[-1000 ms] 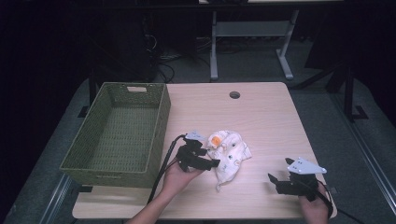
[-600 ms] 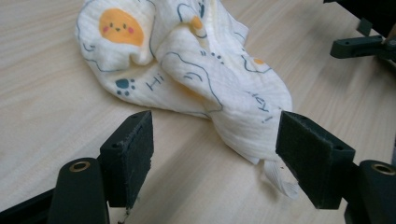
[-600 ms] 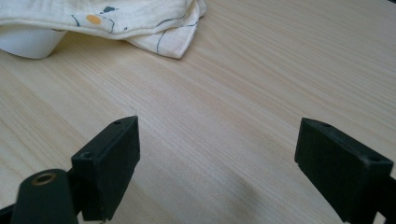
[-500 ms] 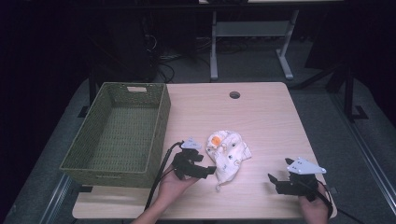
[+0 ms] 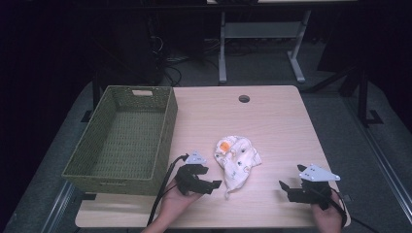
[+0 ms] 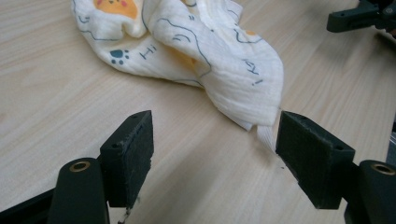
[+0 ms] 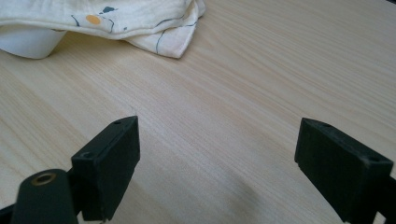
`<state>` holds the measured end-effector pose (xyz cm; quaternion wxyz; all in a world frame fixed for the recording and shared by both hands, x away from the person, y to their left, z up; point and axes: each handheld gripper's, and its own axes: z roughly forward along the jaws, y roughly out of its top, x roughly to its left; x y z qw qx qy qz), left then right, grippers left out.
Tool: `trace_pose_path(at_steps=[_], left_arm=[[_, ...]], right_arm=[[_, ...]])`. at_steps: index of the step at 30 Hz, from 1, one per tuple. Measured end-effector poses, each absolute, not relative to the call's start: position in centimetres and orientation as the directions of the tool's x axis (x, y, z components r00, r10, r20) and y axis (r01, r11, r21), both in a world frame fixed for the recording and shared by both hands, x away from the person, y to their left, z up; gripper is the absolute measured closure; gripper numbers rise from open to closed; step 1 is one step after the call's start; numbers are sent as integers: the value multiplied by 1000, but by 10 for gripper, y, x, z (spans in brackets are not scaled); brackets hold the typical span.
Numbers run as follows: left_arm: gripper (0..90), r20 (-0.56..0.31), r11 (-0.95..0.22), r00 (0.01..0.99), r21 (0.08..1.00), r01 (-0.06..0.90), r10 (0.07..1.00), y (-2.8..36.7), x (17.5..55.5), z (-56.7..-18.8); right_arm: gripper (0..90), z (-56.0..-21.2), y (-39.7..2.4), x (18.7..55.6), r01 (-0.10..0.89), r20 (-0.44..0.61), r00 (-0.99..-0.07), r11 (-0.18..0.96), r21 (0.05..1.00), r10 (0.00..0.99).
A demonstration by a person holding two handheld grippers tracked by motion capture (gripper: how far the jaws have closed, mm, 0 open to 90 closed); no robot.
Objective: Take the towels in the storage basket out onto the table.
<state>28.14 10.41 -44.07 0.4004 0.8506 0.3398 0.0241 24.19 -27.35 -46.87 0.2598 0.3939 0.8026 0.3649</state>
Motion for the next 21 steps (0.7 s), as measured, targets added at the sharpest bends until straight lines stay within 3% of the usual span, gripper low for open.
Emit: trace_pose_path(at_steps=[21], left_arm=[[261, -235, -450, 773, 699, 556, 589, 107, 269, -447]], right_arm=[[137, -468, -277, 240, 440, -122, -554, 414, 797, 824]])
